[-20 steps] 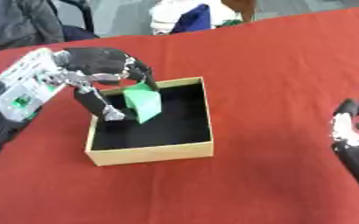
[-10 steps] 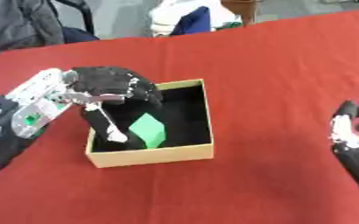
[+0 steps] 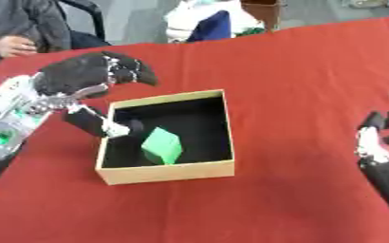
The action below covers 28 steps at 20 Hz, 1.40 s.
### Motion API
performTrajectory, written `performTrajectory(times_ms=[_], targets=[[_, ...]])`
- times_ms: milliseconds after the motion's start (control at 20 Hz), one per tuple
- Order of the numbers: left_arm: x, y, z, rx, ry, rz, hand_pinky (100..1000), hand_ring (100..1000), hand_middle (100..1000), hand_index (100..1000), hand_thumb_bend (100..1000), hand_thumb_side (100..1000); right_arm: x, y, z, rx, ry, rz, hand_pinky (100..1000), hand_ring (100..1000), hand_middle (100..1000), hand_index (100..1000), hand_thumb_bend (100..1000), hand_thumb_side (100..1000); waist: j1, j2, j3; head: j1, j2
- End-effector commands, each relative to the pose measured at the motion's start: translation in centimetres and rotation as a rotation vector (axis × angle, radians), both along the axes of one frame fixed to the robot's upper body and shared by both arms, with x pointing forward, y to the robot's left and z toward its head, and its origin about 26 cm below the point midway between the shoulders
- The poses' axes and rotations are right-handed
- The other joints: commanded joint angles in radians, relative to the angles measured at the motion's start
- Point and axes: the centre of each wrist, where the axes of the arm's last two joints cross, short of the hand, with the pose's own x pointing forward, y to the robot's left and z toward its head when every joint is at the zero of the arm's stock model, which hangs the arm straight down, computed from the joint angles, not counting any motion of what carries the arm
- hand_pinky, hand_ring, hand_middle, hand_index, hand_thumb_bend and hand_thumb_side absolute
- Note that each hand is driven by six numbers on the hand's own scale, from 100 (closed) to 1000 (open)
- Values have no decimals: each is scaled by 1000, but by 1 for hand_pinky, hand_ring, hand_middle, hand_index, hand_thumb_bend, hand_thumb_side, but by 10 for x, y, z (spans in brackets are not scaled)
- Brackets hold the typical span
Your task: Pick up objects on the table and place them in the box.
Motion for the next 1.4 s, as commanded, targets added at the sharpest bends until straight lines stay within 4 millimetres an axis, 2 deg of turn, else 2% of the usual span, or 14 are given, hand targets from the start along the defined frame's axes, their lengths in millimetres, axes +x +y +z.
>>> performTrajectory(times_ms=[50, 300, 600, 1000, 1400], targets=[[-19, 9, 10, -322, -89, -13, 733, 731, 701, 830, 167, 397, -1, -1, 8, 3, -33, -10, 533, 757, 502, 835, 100, 535, -10, -13, 6, -9, -12], [-40, 18, -11, -761, -127, -12, 707, 713, 681, 820, 129, 413, -2, -3, 7, 9, -32, -23, 534, 758, 502, 835, 100, 535, -18, -13, 21, -20, -10], [-48, 22, -33, -1006, -124, 18, 689, 698, 666, 814, 115, 450, -2, -4, 6, 11, -29, -30, 534, 759, 502, 835, 100, 532, -26, -19, 35, -31, -8], [-47, 25, -51, -1185, -115, 67, 673, 683, 650, 807, 100, 472, -2, -5, 4, 14, -23, -39, 535, 759, 501, 835, 100, 531, -33, -26, 50, -38, -9], [-45, 21, -56, -1225, -103, 58, 669, 678, 645, 804, 100, 480, -2, -5, 4, 15, -22, -38, 535, 760, 501, 835, 100, 527, -41, -28, 56, -36, -6]])
